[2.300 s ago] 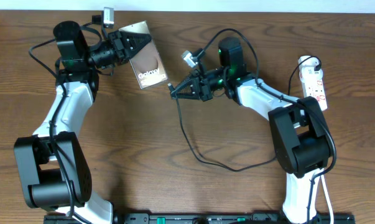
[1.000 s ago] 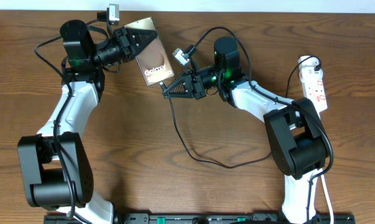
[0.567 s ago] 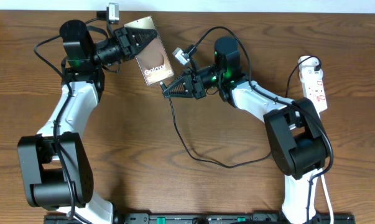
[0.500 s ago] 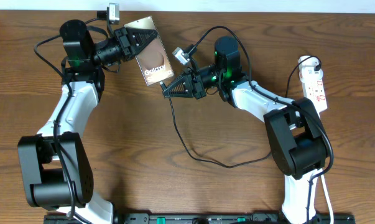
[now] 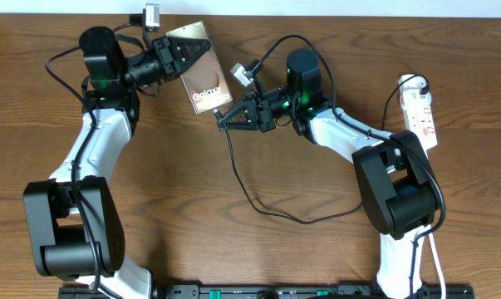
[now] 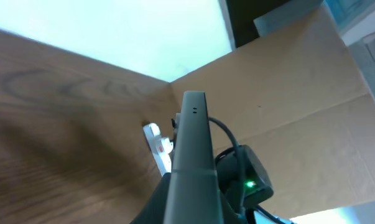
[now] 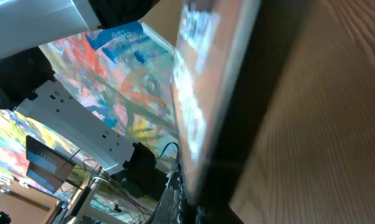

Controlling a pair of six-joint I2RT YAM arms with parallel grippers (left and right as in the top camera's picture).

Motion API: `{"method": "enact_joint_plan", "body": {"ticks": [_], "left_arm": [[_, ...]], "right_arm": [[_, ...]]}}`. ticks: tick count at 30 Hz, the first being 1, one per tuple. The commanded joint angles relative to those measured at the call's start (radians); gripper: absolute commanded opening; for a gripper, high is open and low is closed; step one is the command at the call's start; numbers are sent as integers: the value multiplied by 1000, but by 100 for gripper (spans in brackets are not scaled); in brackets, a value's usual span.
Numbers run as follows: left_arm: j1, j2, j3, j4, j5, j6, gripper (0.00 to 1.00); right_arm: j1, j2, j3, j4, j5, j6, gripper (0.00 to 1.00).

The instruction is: Plug charger to phone and switch on socket

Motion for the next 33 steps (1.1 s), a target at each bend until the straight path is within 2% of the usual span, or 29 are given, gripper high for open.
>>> {"method": "enact_joint_plan", "body": {"ticks": [1, 10, 16, 21, 26, 33], "left_arm": [[-2, -21, 13, 39, 31, -21, 8], [-1, -21, 13, 39, 30, -20, 7], [21, -21, 13, 46, -61, -18, 8], [23, -21, 13, 82, -137, -38, 7], [23, -21, 13, 156, -132, -90, 7], [23, -21, 13, 156, -124, -95, 8]], "right_arm": [[-2, 3, 6, 3, -2, 7, 1], [-11, 3, 6, 3, -2, 7, 1], [-11, 3, 6, 5, 24, 35, 1], [-11, 3, 6, 82, 87, 139, 1], [-11, 3, 6, 201, 140, 286, 1], [-11, 3, 6, 216, 156, 314, 1]]}}
